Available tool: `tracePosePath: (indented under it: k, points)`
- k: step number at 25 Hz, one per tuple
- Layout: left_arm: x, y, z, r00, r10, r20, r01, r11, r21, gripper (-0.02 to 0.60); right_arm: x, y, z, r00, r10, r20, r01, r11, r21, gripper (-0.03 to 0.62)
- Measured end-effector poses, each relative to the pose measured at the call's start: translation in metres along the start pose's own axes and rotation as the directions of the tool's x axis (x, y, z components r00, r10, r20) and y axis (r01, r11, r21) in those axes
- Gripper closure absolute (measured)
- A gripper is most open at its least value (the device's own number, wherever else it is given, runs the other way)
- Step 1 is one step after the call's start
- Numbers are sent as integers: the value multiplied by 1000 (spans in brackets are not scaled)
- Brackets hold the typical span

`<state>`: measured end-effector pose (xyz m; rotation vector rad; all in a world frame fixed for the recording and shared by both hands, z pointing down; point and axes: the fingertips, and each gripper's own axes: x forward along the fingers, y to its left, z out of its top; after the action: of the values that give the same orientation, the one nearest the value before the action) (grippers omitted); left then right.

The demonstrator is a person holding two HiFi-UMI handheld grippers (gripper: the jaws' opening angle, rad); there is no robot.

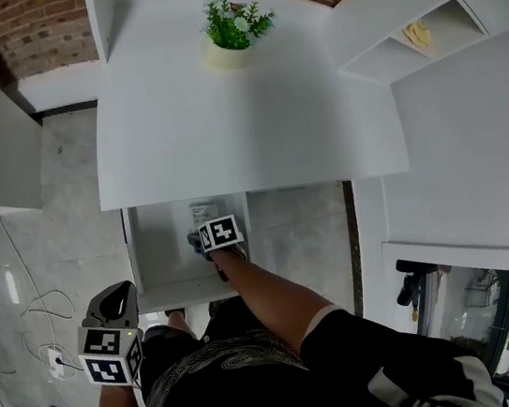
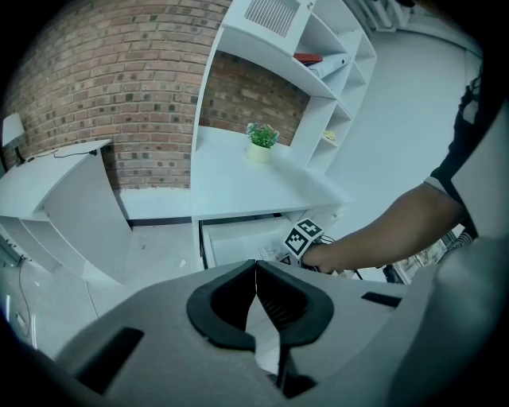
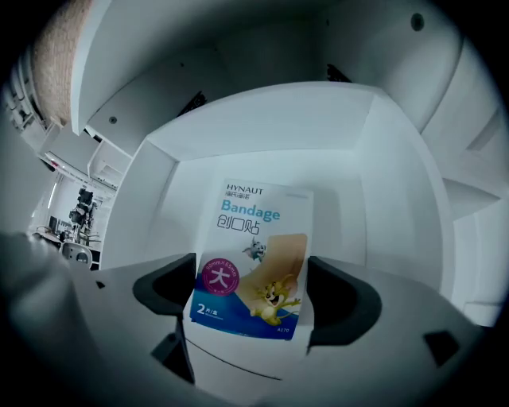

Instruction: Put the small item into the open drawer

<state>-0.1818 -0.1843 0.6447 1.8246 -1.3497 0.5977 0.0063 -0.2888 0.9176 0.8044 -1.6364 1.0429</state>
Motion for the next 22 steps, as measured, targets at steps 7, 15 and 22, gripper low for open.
tracePosePath:
  k: [7, 15, 22]
  points:
    - [1, 5, -7, 1000, 9, -8, -9, 1000, -14, 563, 7, 2, -1, 999, -32, -26, 31, 997, -69, 152]
    - [-2, 6, -7, 1000, -7, 1, 7, 1000, 0, 563, 7, 2, -3, 999, -23, -33, 22, 999, -26, 152]
    - [-8, 4, 2, 999, -41, 31, 40, 999, 36, 563, -15, 11, 2, 1000, -13, 15, 14, 999, -30, 152]
